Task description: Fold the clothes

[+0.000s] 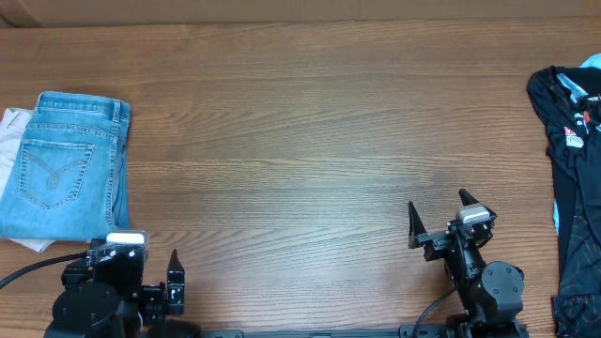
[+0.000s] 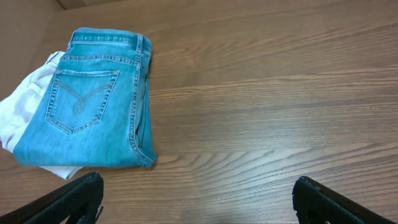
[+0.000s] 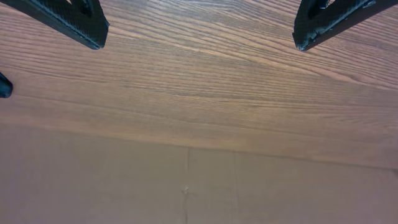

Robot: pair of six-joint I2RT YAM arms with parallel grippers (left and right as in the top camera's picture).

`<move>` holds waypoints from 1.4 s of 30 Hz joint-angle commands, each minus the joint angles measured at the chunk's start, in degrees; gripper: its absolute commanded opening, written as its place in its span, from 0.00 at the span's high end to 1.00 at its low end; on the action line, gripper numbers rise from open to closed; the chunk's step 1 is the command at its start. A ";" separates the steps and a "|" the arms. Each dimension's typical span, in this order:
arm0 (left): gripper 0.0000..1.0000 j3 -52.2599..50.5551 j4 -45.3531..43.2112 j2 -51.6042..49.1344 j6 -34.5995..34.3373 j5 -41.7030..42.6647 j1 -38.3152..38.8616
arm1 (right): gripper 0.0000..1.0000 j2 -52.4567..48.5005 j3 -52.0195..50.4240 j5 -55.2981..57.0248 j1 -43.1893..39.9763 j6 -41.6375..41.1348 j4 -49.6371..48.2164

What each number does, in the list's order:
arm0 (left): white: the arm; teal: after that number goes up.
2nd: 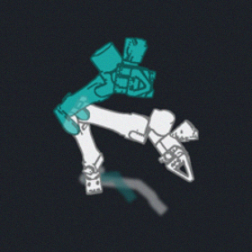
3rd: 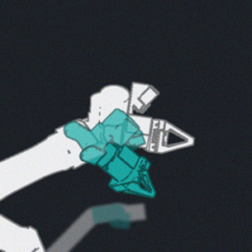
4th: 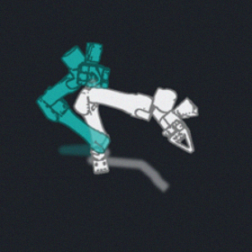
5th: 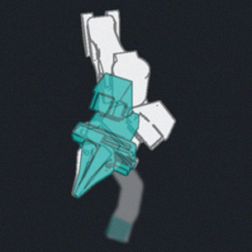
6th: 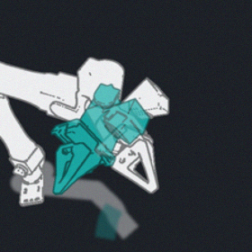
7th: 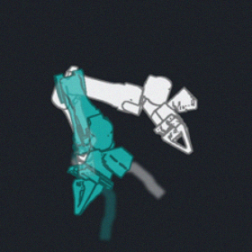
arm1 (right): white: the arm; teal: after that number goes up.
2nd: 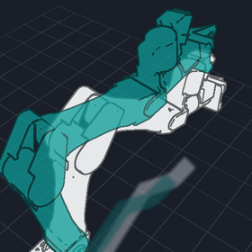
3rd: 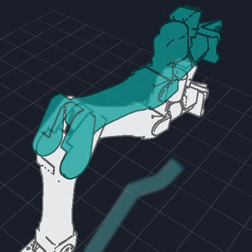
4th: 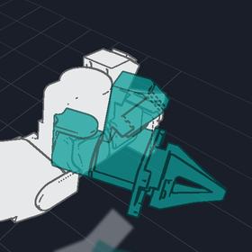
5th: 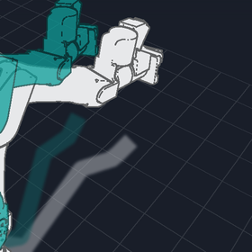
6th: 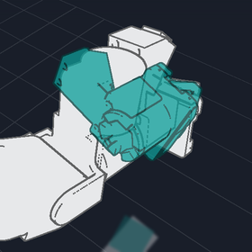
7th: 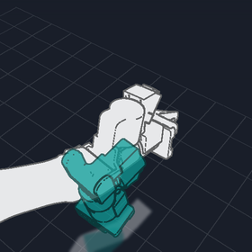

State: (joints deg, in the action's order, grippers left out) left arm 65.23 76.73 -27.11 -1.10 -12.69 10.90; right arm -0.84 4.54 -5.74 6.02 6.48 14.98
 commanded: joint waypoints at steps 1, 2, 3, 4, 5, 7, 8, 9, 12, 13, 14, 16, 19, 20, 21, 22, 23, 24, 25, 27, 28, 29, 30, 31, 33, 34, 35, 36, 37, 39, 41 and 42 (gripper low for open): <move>0.00 -0.04 -0.22 0.28 1.09 -0.59 0.39 | 0.00 0.68 -0.02 -0.37 -0.20 0.42 -0.37; 0.00 -0.04 -0.22 0.28 1.09 -0.59 0.37 | 0.00 0.68 -0.02 -0.37 -0.20 0.42 -0.37; 0.00 -0.04 -0.22 0.28 1.09 -0.59 0.39 | 0.00 0.68 -0.02 -0.37 -0.20 0.42 -0.37; 0.00 -0.04 -0.22 0.28 1.09 -0.59 0.39 | 0.00 0.68 -0.02 -0.37 -0.20 0.42 -0.37; 0.00 -0.04 -0.22 0.28 1.09 -0.59 0.39 | 0.00 0.68 -0.02 -0.37 -0.20 0.42 -0.37; 0.00 -0.04 0.37 0.37 1.11 -3.13 0.37 | 0.00 0.68 -0.02 -0.37 -0.20 0.42 -0.37; 0.00 -0.04 1.16 0.50 1.11 -6.73 0.37 | 0.00 0.68 -0.02 -0.37 -0.20 0.42 -0.37; 0.00 -0.04 2.16 0.68 1.11 -9.75 0.24 | 0.00 0.68 -0.02 -0.37 -0.20 0.42 -0.37; 0.00 -0.11 4.00 1.22 1.11 -10.58 -1.44 | 0.00 0.68 -0.02 -0.37 -0.20 0.42 -0.37; 0.00 -0.17 4.70 1.40 1.09 -10.36 -2.60 | 0.00 0.68 -0.02 -0.37 -0.20 0.42 -0.37; 0.00 -0.20 5.05 1.42 1.11 -10.34 -3.21 | 0.00 0.68 -0.02 -0.37 -0.20 0.42 -0.37; 0.00 -0.22 5.62 1.42 1.01 -10.14 -4.50 | 0.00 0.68 -0.02 -0.37 -0.20 0.42 -0.37; 0.00 -0.31 4.87 2.19 0.66 -9.09 -6.49 | 0.00 0.68 -0.02 -0.37 -0.20 0.42 -0.37; 0.00 -0.42 4.22 2.82 0.68 -8.28 -7.10 | 0.00 0.68 -0.02 -0.37 -0.20 0.42 -0.37; 0.00 -0.74 3.08 3.65 0.68 -7.41 -7.63 | 0.00 0.68 -0.02 -0.37 -0.20 0.42 -0.37; 0.00 -1.70 0.92 5.22 0.66 -6.62 -8.13 | 0.00 0.68 -0.02 -0.37 -0.20 0.42 -0.37; 0.00 -2.51 -0.55 6.16 0.68 -6.19 -8.35 | 0.00 0.68 -0.02 -0.37 -0.20 0.42 -0.37; 0.00 -4.07 -2.75 7.74 0.68 -5.57 -8.72 | 0.00 0.68 -0.02 -0.37 -0.20 0.42 -0.37; 0.00 -6.32 -5.27 9.66 0.66 -4.90 -9.09 | 0.00 0.66 -0.02 -0.37 -0.20 0.42 -0.37; 0.00 -11.19 -9.51 13.11 0.66 -3.43 -9.90 | 0.00 0.68 -0.02 -0.37 -0.20 0.42 -0.37; 0.00 -13.92 -11.72 14.86 0.68 -2.56 -10.34 | 0.00 0.68 -0.02 -0.37 -0.20 0.42 -0.37; 0.00 -16.68 -13.92 16.57 0.68 -1.49 -10.78 | 0.00 0.68 -0.02 -0.37 -0.20 0.42 -0.37; 0.00 -20.02 -16.72 18.53 0.68 -0.15 -11.28 | 0.00 0.68 -0.02 -0.37 -0.20 0.42 -0.37; 0.00 -22.84 -19.15 20.15 0.70 1.14 -11.65 | 0.00 0.68 -0.02 -0.37 -0.20 0.42 -0.37; 0.00 -28.57 -24.52 23.04 0.76 3.52 -12.15 | 0.00 0.68 -0.02 -0.37 -0.20 0.42 -0.37; 0.00 -31.30 -27.30 24.33 0.76 4.55 -12.28 | 0.00 0.68 -0.02 -0.37 -0.20 0.42 -0.37; 0.00 -34.36 -30.75 25.64 0.76 5.73 -12.39 | 0.00 0.68 -0.02 -0.37 -0.20 0.42 -0.37; 0.00 -36.92 -34.05 26.64 1.03 6.60 -12.39 | 0.00 0.68 -0.02 -0.37 -0.20 0.42 -0.37; 0.00 -39.39 -37.66 26.99 1.16 7.32 -12.37 | 0.00 0.68 -0.02 -0.37 -0.20 0.42 -0.37; 0.00 -44.17 -45.75 26.91 1.22 8.57 -12.37 | 0.00 0.68 -0.02 -0.37 -0.20 0.42 -0.37; 0.00 -48.63 -54.03 26.91 1.90 9.55 -12.37 | 0.00 0.68 -0.02 -0.37 -0.20 0.42 -0.37; 0.00 -51.41 -59.56 26.91 2.64 10.45 -12.37 | 0.00 0.68 -0.02 -0.37 -0.20 0.42 -0.37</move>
State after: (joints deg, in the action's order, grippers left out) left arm 18.94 24.01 -1.08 -0.67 -6.28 -0.91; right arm -0.84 4.45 -5.76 6.02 6.50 14.94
